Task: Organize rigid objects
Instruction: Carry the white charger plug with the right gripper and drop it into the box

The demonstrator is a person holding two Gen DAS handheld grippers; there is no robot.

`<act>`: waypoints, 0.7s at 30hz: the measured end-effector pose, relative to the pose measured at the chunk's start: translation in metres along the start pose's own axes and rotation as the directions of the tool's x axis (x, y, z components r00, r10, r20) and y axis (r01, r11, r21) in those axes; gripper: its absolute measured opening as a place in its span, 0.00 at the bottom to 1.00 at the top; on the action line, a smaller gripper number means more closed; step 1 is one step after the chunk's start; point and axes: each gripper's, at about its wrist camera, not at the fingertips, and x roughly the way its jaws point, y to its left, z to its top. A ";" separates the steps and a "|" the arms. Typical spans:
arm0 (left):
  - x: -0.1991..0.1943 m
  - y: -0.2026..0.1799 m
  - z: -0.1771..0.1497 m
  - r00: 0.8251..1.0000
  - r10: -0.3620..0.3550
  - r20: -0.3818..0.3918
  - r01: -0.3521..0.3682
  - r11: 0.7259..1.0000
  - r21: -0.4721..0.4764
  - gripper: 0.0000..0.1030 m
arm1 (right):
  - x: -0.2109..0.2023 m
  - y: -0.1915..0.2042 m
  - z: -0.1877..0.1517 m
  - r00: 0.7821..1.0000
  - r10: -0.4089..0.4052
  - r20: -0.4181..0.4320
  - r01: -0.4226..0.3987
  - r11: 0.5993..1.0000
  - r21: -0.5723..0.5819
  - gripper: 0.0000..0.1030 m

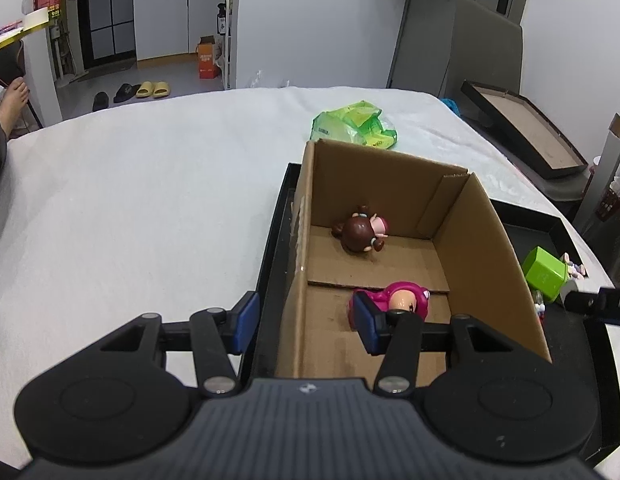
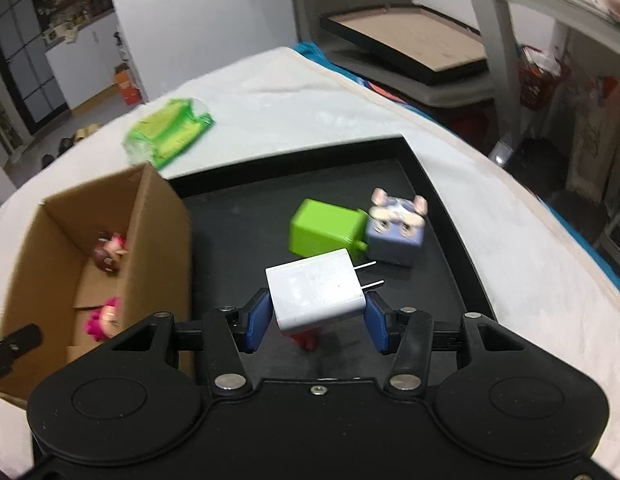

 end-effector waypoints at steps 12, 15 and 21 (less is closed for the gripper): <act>0.006 0.008 -0.004 0.997 -0.080 -0.024 0.078 0.996 -0.043 0.48 | -0.024 0.051 0.028 0.995 0.064 0.071 -0.057 0.993 -0.104 0.48; 0.006 0.012 -0.004 0.995 -0.095 -0.028 0.093 0.994 -0.051 0.45 | -0.026 0.065 0.032 0.994 0.074 0.079 -0.064 0.990 -0.126 0.48; 0.010 0.019 -0.001 0.988 -0.138 -0.072 0.132 0.988 -0.083 0.39 | -0.027 0.091 0.036 0.992 0.096 0.080 -0.081 0.982 -0.169 0.48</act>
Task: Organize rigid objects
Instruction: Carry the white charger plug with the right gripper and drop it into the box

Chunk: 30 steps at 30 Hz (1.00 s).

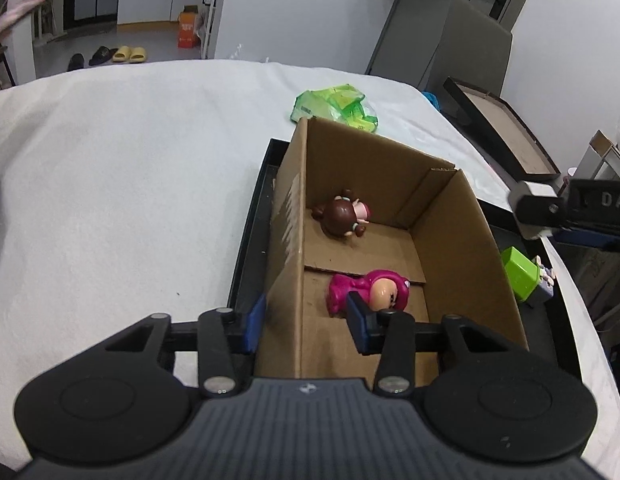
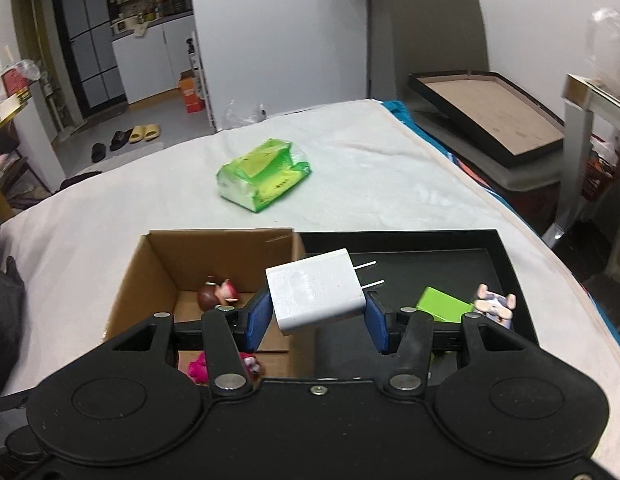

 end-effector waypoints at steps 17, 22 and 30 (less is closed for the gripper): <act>0.008 0.004 0.020 0.986 0.010 -0.165 -0.006 1.000 0.020 0.16 | 0.055 0.055 0.020 0.965 0.007 -0.263 -0.059 0.980 -0.189 0.48; 0.017 0.008 0.032 0.959 -0.002 -0.284 0.009 1.000 0.023 0.16 | 0.080 0.072 0.028 0.931 -0.052 -0.362 -0.044 0.967 -0.251 0.54; 0.017 0.001 0.043 0.939 0.037 -0.341 -0.022 0.999 0.049 0.16 | 0.071 0.071 0.039 0.922 -0.032 -0.387 -0.066 0.969 -0.238 0.61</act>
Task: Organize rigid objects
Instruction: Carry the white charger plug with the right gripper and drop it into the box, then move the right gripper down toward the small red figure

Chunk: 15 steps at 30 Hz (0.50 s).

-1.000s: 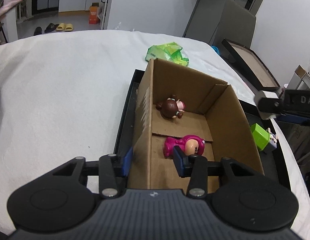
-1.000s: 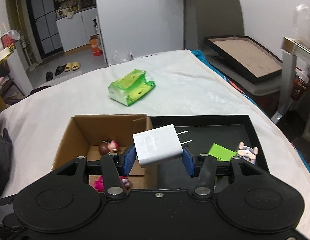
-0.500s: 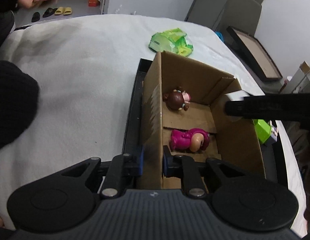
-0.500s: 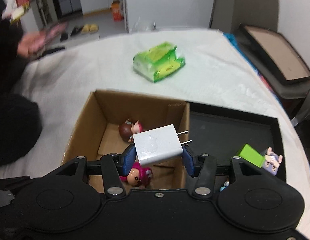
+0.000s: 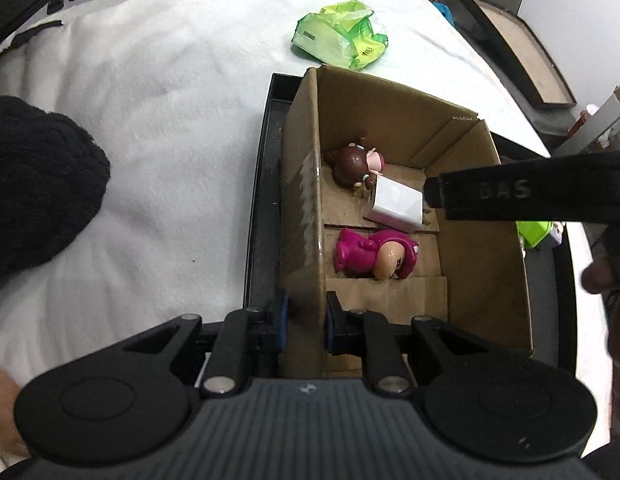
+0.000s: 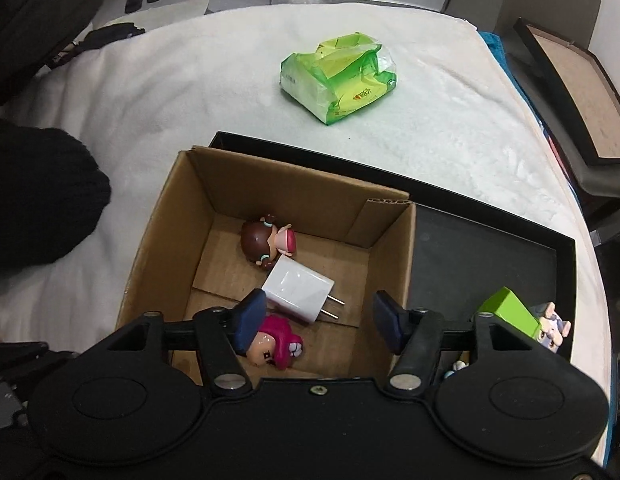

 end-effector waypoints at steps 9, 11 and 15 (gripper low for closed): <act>-0.006 -0.015 0.010 0.997 0.064 -0.031 -0.062 0.997 0.047 0.18 | -0.032 -0.022 -0.009 0.999 0.031 0.025 -0.031 0.999 0.011 0.68; -0.009 -0.019 0.013 0.997 0.070 -0.031 -0.068 0.996 0.055 0.20 | -0.039 -0.029 -0.012 0.999 0.038 0.038 -0.039 0.999 0.011 0.70; -0.011 -0.023 0.021 0.995 0.093 -0.039 -0.091 0.994 0.055 0.22 | -0.047 -0.051 -0.019 0.997 0.049 0.056 -0.051 0.998 0.041 0.73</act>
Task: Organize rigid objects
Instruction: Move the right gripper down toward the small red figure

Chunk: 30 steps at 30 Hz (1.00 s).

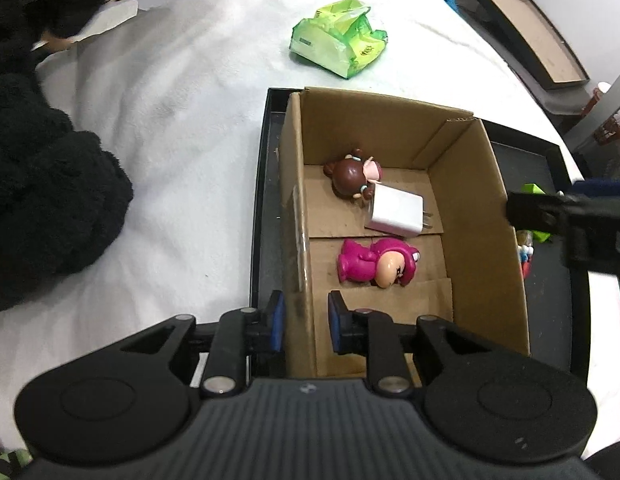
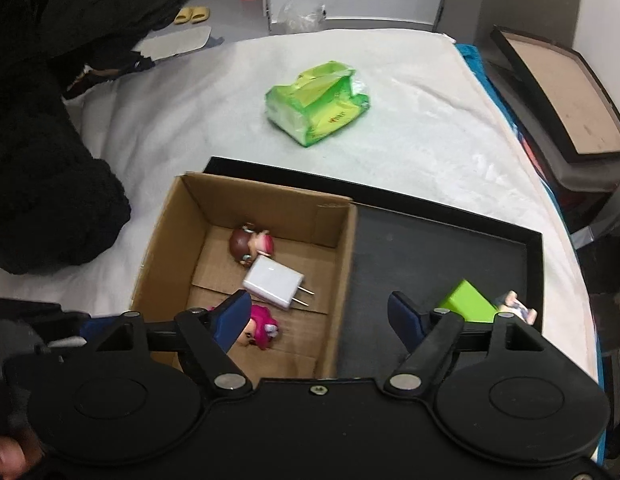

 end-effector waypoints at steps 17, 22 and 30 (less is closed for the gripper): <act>0.003 -0.014 0.013 0.998 0.068 -0.008 -0.067 0.998 0.018 0.36 | 0.004 -0.090 -0.032 0.999 0.032 0.024 -0.035 0.990 0.138 0.73; 0.009 -0.017 0.018 0.997 0.072 -0.012 -0.071 0.997 0.019 0.40 | 0.017 -0.108 -0.043 0.998 0.054 0.024 -0.058 0.977 0.203 0.73; 0.026 -0.028 0.021 0.994 0.097 -0.044 -0.095 0.994 0.047 0.45 | 0.051 -0.128 -0.074 0.996 0.075 0.040 -0.084 0.940 0.332 0.72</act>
